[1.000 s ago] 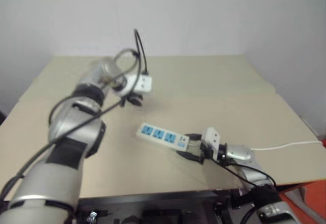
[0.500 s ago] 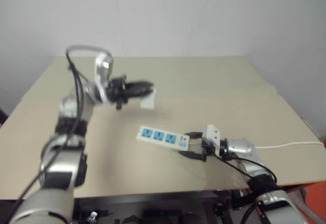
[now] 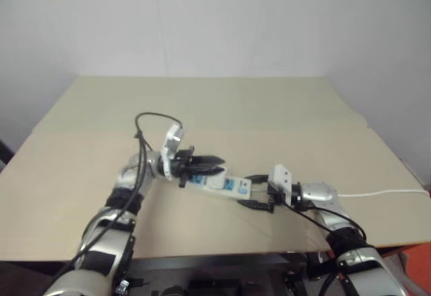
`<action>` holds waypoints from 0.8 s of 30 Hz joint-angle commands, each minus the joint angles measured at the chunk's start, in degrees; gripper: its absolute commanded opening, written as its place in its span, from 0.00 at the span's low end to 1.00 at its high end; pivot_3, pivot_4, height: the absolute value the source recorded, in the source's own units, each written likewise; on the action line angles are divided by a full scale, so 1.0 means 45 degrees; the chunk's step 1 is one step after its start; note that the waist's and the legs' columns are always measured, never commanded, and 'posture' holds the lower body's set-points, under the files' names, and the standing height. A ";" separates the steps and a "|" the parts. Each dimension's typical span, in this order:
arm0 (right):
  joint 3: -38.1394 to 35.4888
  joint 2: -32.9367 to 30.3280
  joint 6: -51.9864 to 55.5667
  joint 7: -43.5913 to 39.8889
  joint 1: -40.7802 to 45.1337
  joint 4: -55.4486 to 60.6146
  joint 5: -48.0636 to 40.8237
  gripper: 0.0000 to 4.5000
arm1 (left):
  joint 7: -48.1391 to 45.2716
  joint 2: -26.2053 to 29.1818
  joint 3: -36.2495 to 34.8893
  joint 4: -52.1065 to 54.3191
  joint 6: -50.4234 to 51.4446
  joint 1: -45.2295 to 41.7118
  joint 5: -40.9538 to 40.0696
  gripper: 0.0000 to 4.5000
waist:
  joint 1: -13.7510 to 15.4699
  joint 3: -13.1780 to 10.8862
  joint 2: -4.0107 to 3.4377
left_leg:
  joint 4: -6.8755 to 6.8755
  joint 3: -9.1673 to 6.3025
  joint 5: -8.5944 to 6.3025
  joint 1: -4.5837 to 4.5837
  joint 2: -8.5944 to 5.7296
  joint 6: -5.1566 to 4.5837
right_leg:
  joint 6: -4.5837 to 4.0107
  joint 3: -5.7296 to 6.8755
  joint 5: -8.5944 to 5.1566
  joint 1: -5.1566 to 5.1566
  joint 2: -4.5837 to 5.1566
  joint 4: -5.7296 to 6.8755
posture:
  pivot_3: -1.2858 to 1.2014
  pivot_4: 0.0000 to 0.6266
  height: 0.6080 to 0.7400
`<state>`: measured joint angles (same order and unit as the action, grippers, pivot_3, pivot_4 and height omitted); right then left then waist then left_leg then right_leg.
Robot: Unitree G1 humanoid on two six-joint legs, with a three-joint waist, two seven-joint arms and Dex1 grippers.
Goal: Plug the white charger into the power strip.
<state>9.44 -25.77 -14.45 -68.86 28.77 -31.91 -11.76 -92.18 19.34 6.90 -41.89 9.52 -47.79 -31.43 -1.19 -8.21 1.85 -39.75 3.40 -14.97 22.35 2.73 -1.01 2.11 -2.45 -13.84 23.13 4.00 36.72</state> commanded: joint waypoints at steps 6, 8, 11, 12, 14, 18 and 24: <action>0.0445 0.0096 0.0287 0.0185 -0.0519 0.0309 0.0673 0.77 | -0.0071 -0.0818 -0.0085 -0.2474 -0.2306 -0.1485 0.0220 0.22 | -0.0050 0.0000 0.0000 | 0.0001 0.0000 -0.0013 0.0000 0.0003 -0.0022 | -0.0001 -0.0006 -0.0001 0.0001 -0.0009 -0.0007 | 0.52 0.24 1.00; 0.0442 0.0096 0.0316 0.0237 -0.0581 0.0409 0.0686 0.77 | -0.0071 -0.0915 0.0055 -0.2753 -0.2667 -0.1603 0.0318 0.22 | -0.0065 0.0000 0.0001 | 0.0001 -0.0001 -0.0015 0.0003 0.0003 -0.0026 | -0.0001 -0.0007 -0.0001 0.0002 -0.0009 -0.0008 | 0.52 0.24 1.00; 0.0438 0.0086 0.0351 0.0316 -0.0658 0.0539 0.0727 0.77 | -0.0071 -0.1013 0.0208 -0.3099 -0.3064 -0.1664 0.0475 0.22 | -0.0092 0.0000 0.0000 | 0.0002 -0.0002 -0.0016 0.0003 0.0003 -0.0027 | 0.0000 -0.0007 -0.0001 0.0002 -0.0011 -0.0009 | 0.52 0.24 1.00; 0.0438 0.0081 0.0366 0.0338 -0.0691 0.0594 0.0733 0.77 | -0.0071 -0.1052 0.0200 -0.3210 -0.3115 -0.1680 0.0502 0.22 | -0.0092 0.0000 0.0000 | 0.0002 -0.0001 -0.0016 0.0003 0.0004 -0.0027 | 0.0000 -0.0007 -0.0001 0.0002 -0.0011 -0.0008 | 0.52 0.24 1.00; 0.0437 0.0069 0.0388 0.0368 -0.0756 0.0695 0.0729 0.77 | -0.0071 -0.1114 0.0252 -0.3414 -0.3270 -0.1680 0.0596 0.22 | -0.0093 0.0000 0.0001 | 0.0002 -0.0002 -0.0016 0.0004 0.0004 -0.0027 | 0.0001 -0.0007 -0.0002 0.0002 -0.0011 -0.0008 | 0.52 0.24 1.00; 0.0463 0.0035 0.0424 0.0419 -0.0839 0.0842 0.0763 0.77 | -0.0071 -0.1206 0.0205 -0.3809 -0.3508 -0.1699 0.0763 0.22 | -0.0098 -0.0001 0.0001 | 0.0002 -0.0003 -0.0019 0.0006 0.0005 -0.0032 | 0.0002 -0.0007 -0.0002 0.0003 -0.0011 -0.0012 | 0.52 0.24 1.00; 0.0478 0.0018 0.0470 0.0448 -0.0906 0.0964 0.0801 0.77 | -0.0071 -0.1313 0.0017 -0.4111 -0.3638 -0.1715 0.0911 0.22 | -0.0103 -0.0001 0.0001 | 0.0002 -0.0003 -0.0021 0.0006 0.0005 -0.0035 | 0.0002 -0.0007 -0.0003 0.0004 -0.0013 -0.0014 | 0.52 0.24 1.00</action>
<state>9.43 -25.54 -13.67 -66.02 26.27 -27.15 -10.38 -92.25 13.70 7.87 -60.41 -5.96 -53.68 -27.19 -1.65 -8.22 1.86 -39.74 3.39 -15.07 22.38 2.75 -1.17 2.12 -2.48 -13.85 23.15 3.94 36.66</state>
